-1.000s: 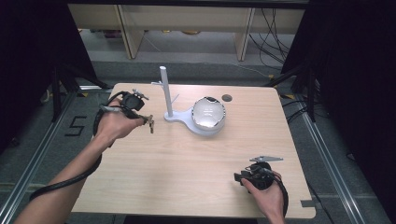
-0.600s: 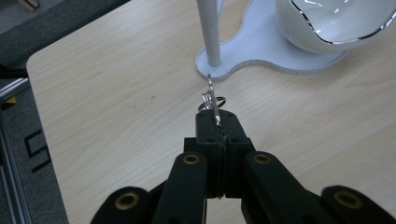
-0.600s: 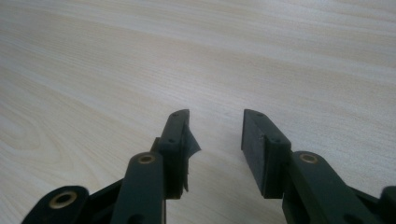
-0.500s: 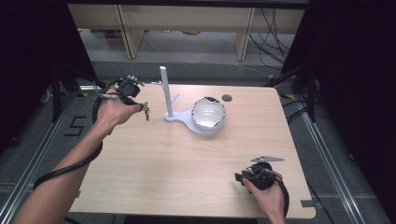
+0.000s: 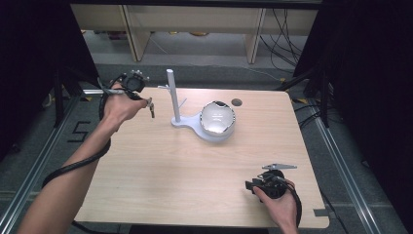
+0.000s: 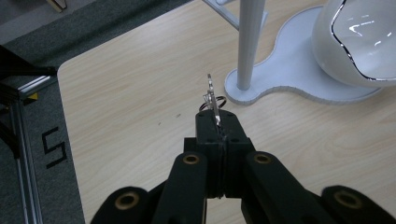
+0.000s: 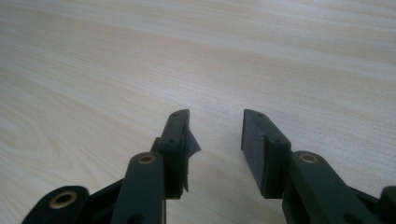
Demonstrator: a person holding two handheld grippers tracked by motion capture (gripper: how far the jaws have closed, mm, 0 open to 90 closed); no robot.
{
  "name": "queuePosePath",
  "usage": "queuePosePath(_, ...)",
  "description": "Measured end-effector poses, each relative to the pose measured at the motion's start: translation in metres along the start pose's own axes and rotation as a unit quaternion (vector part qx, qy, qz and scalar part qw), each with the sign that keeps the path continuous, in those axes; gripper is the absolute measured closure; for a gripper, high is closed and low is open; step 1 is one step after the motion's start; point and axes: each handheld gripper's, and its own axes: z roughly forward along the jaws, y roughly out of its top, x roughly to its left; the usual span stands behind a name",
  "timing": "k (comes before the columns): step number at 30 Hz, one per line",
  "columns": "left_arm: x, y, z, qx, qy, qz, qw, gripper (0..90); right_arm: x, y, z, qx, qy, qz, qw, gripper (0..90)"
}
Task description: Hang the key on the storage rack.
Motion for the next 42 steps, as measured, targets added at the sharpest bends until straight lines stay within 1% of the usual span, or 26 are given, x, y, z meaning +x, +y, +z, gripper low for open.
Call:
queuePosePath(1,0.001,0.001,0.001,-0.001,0.002,-0.003,1.0,88.4,0.0,0.0,0.0,0.0,0.0,-0.001,1.0,62.6)
queuePosePath(3,0.003,0.003,0.001,-0.002,0.006,-0.005,1.0,88.4,-0.001,0.0,-0.001,0.003,0.012,-0.001,0.9999,62.7)
queuePosePath(4,0.004,0.004,0.002,-0.006,0.007,-0.008,0.9999,88.4,-0.001,0.0,-0.001,0.002,0.011,-0.001,0.9999,62.7)
queuePosePath(6,0.007,0.005,0.003,-0.005,0.013,-0.008,0.9999,88.4,-0.001,-0.001,-0.001,-0.001,0.006,-0.002,1.0,62.7)
queuePosePath(7,0.008,0.006,0.003,-0.009,0.015,-0.009,0.9998,88.4,-0.001,0.0,-0.001,-0.001,0.006,-0.002,1.0,62.7)
queuePosePath(8,0.008,0.007,0.003,-0.01,0.018,-0.011,0.9997,88.4,-0.002,0.0,-0.001,0.0,0.011,-0.001,0.9999,62.7)
queuePosePath(10,0.01,0.009,0.004,-0.018,0.024,-0.014,0.9994,88.4,-0.001,0.0,-0.001,-0.001,0.007,-0.001,1.0,62.7)
queuePosePath(11,0.01,0.01,0.004,-0.017,0.027,-0.014,0.9994,88.4,-0.002,0.0,0.0,-0.002,0.007,-0.001,1.0,62.7)
queuePosePath(17,0.01,0.017,0.007,-0.027,0.03,-0.021,0.999,88.4,-0.001,-0.001,0.0,0.0,0.006,0.001,1.0,62.7)
queuePosePath(19,0.01,0.019,0.007,-0.03,0.036,-0.019,0.9987,88.4,-0.001,-0.001,0.0,0.0,0.005,0.002,1.0,62.7)
queuePosePath(20,0.009,0.021,0.007,-0.033,0.035,-0.023,0.9986,88.4,-0.002,-0.001,0.0,0.0,0.006,0.002,1.0,62.7)
queuePosePath(24,0.007,0.025,0.007,-0.034,0.037,-0.019,0.9986,88.4,-0.002,-0.001,0.0,-0.002,0.008,0.001,1.0,62.7)
queuePosePath(25,0.006,0.025,0.008,-0.039,0.037,-0.021,0.9983,88.4,-0.002,-0.001,0.0,-0.002,0.009,0.001,1.0,62.7)
queuePosePath(27,0.005,0.027,0.007,-0.04,0.038,-0.02,0.9983,88.4,-0.002,0.0,0.0,-0.001,0.007,0.004,1.0,62.7)
queuePosePath(28,0.004,0.028,0.007,-0.042,0.039,-0.019,0.9982,88.4,-0.002,0.0,0.0,-0.002,0.007,0.003,1.0,62.7)
queuePosePath(29,0.004,0.028,0.006,-0.042,0.041,-0.019,0.9981,88.4,-0.003,-0.001,0.001,-0.006,0.009,-0.002,0.9999,62.7)
queuePosePath(31,0.002,0.03,0.006,-0.047,0.041,-0.017,0.9979,88.4,-0.003,-0.001,0.001,-0.006,0.008,-0.003,0.9999,62.8)
queuePosePath(33,0.002,0.031,0.004,-0.047,0.041,-0.014,0.998,88.4,-0.002,-0.001,0.0,-0.001,0.003,0.003,1.0,62.8)
queuePosePath(35,0.0,0.033,0.003,-0.052,0.043,-0.012,0.9977,88.4,-0.002,-0.001,0.001,-0.001,0.002,0.004,1.0,62.9)
queuePosePath(37,-0.001,0.034,0.002,-0.051,0.044,-0.01,0.9977,88.4,-0.002,-0.001,0.0,0.001,0.007,0.002,1.0,62.9)
queuePosePath(39,-0.002,0.035,0.002,-0.054,0.043,-0.011,0.9976,88.4,-0.002,-0.001,0.001,0.001,0.006,0.002,1.0,62.9)
queuePosePath(40,-0.002,0.035,0.002,-0.055,0.043,-0.012,0.9975,88.4,-0.002,0.0,0.0,0.003,0.011,0.002,0.9999,63.0)
queuePosePath(42,-0.003,0.036,0.002,-0.055,0.045,-0.009,0.9974,88.4,-0.002,-0.001,0.0,0.001,0.007,0.002,1.0,63.0)
